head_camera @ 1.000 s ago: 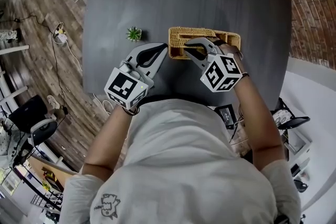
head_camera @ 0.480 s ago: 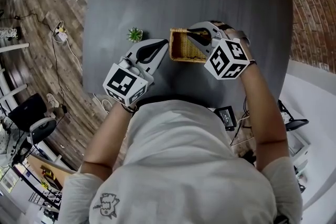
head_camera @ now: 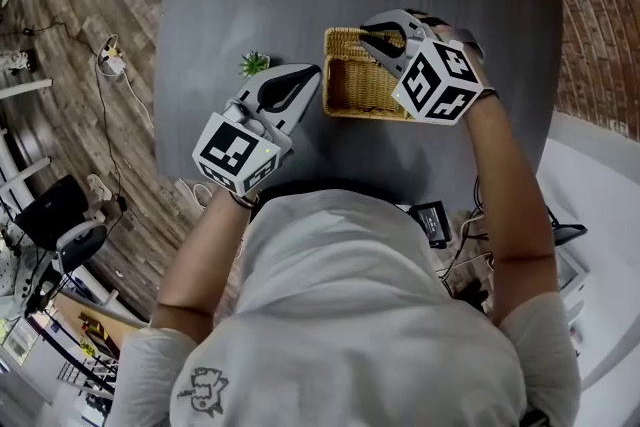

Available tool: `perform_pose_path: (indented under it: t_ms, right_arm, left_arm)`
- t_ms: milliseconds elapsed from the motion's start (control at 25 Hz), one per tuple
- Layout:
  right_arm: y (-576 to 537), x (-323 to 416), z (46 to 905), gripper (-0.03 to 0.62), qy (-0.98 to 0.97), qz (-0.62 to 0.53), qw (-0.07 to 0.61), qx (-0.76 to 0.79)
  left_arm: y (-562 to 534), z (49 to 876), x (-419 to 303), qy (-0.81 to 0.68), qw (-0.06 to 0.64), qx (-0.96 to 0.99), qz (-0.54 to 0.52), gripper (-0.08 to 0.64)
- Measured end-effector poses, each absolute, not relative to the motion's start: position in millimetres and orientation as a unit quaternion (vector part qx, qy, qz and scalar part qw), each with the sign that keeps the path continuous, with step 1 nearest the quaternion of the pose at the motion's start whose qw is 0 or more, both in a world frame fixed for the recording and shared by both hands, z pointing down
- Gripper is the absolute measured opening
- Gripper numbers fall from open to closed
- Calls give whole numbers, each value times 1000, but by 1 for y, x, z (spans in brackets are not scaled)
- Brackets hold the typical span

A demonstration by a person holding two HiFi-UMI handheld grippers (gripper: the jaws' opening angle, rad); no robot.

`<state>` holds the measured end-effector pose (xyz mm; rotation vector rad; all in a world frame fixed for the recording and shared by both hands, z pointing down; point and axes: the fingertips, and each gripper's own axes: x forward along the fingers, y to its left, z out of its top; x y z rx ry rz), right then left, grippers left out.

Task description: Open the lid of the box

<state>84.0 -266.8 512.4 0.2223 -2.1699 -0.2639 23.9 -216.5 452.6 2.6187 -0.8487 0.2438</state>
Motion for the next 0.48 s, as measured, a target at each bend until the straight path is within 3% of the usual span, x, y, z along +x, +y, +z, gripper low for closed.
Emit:
perform_pose_path:
  t_ms: [160,480]
  right_arm:
    - [-278,90,521,76,-873,-97,471,86]
    - [-285,101,551,202,-854,-84,510,68]
  left_arm:
    - [-222,457,25,-301,191,930,89,11]
    - [-228,466,25,-300,198,929,89,11]
